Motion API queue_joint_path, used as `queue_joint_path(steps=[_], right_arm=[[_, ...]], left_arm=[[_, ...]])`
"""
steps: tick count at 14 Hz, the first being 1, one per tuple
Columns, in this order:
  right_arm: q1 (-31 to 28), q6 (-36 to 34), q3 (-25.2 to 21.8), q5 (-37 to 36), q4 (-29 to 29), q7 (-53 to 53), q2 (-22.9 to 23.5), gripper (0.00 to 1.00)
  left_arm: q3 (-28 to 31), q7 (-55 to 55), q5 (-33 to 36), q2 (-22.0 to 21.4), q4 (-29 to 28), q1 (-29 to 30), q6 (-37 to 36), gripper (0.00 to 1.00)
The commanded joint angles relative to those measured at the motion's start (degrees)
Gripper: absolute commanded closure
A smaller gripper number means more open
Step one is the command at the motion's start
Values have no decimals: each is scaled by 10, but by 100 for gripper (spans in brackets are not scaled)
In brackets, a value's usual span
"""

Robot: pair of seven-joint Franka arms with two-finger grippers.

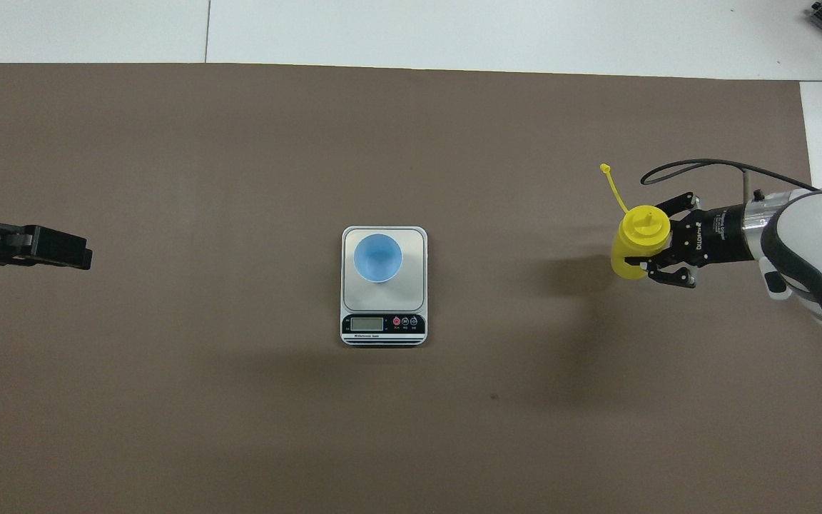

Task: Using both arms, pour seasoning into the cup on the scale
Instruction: 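Set the bottle down on the table and open the right gripper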

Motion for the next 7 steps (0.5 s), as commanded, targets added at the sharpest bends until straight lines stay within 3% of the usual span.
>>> queue_joint_path(steps=[1,6,7], right_arm=[[-3,-1,5,-9,-9,-11,-26,12],[1,-6,5,-72,-8,-13,-92,9],[8,-16,6,-96,-8,-13,-112,0]], left_arm=[[-3,4,-5,-13,-12,8,-6,0],[-3,4,-5,-13,-12,8,-6,0],[-3,4,-5,-13,-12,8,-6,0]])
